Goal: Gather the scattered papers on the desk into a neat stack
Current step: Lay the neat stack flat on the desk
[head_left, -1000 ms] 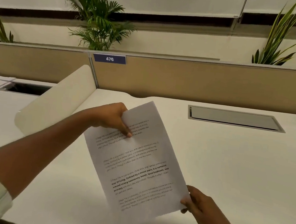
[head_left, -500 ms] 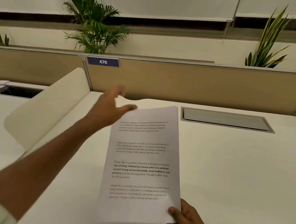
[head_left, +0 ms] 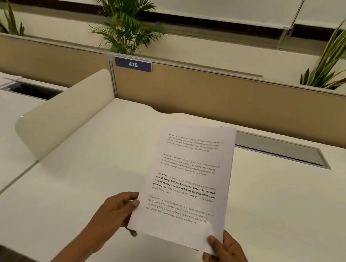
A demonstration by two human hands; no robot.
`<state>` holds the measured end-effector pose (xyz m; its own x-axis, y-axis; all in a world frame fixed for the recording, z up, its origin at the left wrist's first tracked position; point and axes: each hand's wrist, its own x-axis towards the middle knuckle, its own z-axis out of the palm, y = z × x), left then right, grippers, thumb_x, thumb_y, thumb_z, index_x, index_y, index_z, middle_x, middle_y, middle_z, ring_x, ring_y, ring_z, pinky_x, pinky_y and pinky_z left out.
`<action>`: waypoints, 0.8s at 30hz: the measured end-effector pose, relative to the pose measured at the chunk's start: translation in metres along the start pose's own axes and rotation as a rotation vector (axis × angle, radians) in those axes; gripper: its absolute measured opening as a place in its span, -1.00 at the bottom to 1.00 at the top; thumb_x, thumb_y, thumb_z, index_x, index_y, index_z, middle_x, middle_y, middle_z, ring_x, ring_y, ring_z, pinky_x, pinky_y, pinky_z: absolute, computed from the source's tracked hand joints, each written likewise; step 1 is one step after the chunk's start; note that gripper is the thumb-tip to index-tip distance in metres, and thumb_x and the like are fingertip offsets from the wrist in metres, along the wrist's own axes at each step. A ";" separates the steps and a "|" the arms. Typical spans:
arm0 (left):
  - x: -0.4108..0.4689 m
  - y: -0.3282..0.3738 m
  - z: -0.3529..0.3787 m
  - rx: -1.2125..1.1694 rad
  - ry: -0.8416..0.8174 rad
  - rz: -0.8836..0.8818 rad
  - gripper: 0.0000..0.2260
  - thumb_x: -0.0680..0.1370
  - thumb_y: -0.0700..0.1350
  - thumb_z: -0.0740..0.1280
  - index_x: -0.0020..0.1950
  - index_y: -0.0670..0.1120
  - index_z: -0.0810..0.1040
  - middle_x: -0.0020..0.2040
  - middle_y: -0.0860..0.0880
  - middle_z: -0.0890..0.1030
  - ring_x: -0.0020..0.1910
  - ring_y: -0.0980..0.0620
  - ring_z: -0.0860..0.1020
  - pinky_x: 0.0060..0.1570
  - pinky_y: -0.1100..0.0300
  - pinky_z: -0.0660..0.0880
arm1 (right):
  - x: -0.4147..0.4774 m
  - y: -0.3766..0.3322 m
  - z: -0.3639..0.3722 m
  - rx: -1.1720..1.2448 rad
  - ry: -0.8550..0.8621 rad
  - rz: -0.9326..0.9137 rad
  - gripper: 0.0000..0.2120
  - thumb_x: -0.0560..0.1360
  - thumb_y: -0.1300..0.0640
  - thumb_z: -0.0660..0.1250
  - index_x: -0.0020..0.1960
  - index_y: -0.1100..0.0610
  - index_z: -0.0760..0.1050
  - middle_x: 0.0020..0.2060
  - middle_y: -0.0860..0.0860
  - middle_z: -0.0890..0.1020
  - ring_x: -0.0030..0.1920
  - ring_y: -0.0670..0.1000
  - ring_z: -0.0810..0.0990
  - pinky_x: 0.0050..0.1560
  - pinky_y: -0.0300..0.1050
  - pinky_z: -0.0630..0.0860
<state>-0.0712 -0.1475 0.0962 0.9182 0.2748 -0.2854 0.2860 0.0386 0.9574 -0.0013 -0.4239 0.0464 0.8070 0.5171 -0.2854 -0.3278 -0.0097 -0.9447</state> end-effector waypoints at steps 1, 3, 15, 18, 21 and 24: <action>0.001 0.001 0.000 0.012 -0.016 0.004 -0.77 0.65 -0.26 0.16 0.16 -0.13 0.60 -0.16 -0.24 0.72 -0.41 -0.17 0.58 -0.43 0.06 0.53 | 0.001 0.000 0.000 -0.002 0.006 -0.001 -0.85 0.59 0.31 0.15 0.10 0.30 0.46 -0.52 0.17 0.59 -0.63 -0.02 0.44 -0.58 -0.28 0.34; 0.002 0.002 -0.001 0.041 -0.046 -0.004 -0.78 0.65 -0.28 0.16 0.19 -0.12 0.53 -0.19 -0.22 0.71 -0.42 -0.19 0.59 -0.47 0.09 0.51 | 0.005 0.000 0.000 -0.012 0.017 -0.002 -0.85 0.60 0.29 0.16 0.08 0.30 0.47 -0.52 0.21 0.56 -0.61 -0.02 0.41 -0.57 -0.29 0.34; 0.024 -0.034 0.003 0.099 0.046 -0.023 -0.76 0.63 -0.34 0.16 0.11 -0.08 0.54 -0.27 -0.04 0.71 -0.59 -0.08 0.52 -0.62 0.22 0.40 | 0.028 0.017 0.011 -0.147 0.160 -0.004 -0.84 0.62 0.27 0.11 0.06 0.19 0.46 -0.48 0.13 0.57 -0.49 0.00 0.43 -0.45 -0.21 0.36; 0.030 -0.048 0.002 0.101 0.084 -0.047 -0.76 0.62 -0.34 0.16 0.09 -0.08 0.55 -0.34 -0.03 0.69 -0.61 -0.04 0.49 -0.63 0.22 0.38 | 0.036 0.024 0.020 -0.232 0.237 0.049 -0.79 0.63 0.27 0.05 0.01 0.20 0.46 -0.46 0.11 0.60 -0.52 -0.01 0.42 -0.48 -0.21 0.33; 0.037 -0.059 -0.003 0.075 0.102 -0.079 -0.76 0.62 -0.35 0.17 0.06 -0.07 0.56 -0.33 -0.07 0.69 -0.62 -0.06 0.49 -0.64 0.23 0.38 | 0.044 0.027 0.028 -0.322 0.282 0.131 -0.78 0.63 0.24 0.03 0.00 0.14 0.45 -0.46 0.07 0.59 -0.58 -0.06 0.40 -0.51 -0.28 0.32; 0.051 -0.066 -0.012 0.092 0.105 -0.077 -0.75 0.61 -0.37 0.18 0.06 -0.07 0.57 -0.35 -0.13 0.65 -0.64 -0.07 0.49 -0.65 0.23 0.38 | 0.057 0.029 0.033 -0.405 0.315 0.174 -0.82 0.63 0.22 0.04 -0.03 0.19 0.41 -0.47 0.06 0.54 -0.61 -0.07 0.37 -0.52 -0.28 0.33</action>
<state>-0.0468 -0.1249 0.0194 0.8603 0.3731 -0.3475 0.3831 -0.0232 0.9234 0.0189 -0.3664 0.0077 0.8864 0.1972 -0.4188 -0.3044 -0.4335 -0.8482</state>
